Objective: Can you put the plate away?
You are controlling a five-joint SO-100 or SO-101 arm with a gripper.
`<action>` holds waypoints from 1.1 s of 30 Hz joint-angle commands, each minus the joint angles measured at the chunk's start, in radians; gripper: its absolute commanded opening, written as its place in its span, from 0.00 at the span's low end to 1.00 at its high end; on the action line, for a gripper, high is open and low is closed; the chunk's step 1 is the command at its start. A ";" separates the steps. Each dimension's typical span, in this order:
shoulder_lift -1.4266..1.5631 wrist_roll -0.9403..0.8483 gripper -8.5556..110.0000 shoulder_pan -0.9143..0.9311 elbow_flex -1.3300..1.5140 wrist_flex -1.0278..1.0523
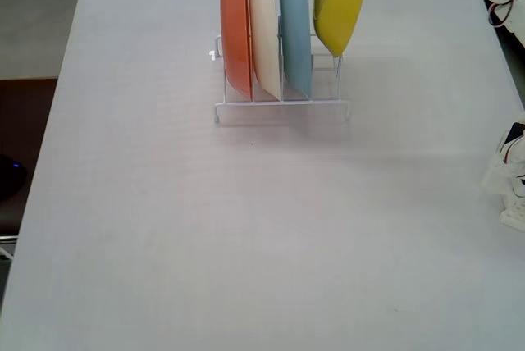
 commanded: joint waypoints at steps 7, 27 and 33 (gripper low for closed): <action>-0.063 0.044 0.07 0.026 -0.025 -0.063; -0.141 0.190 0.13 0.052 0.077 -0.063; -0.156 0.244 0.33 0.078 0.064 0.009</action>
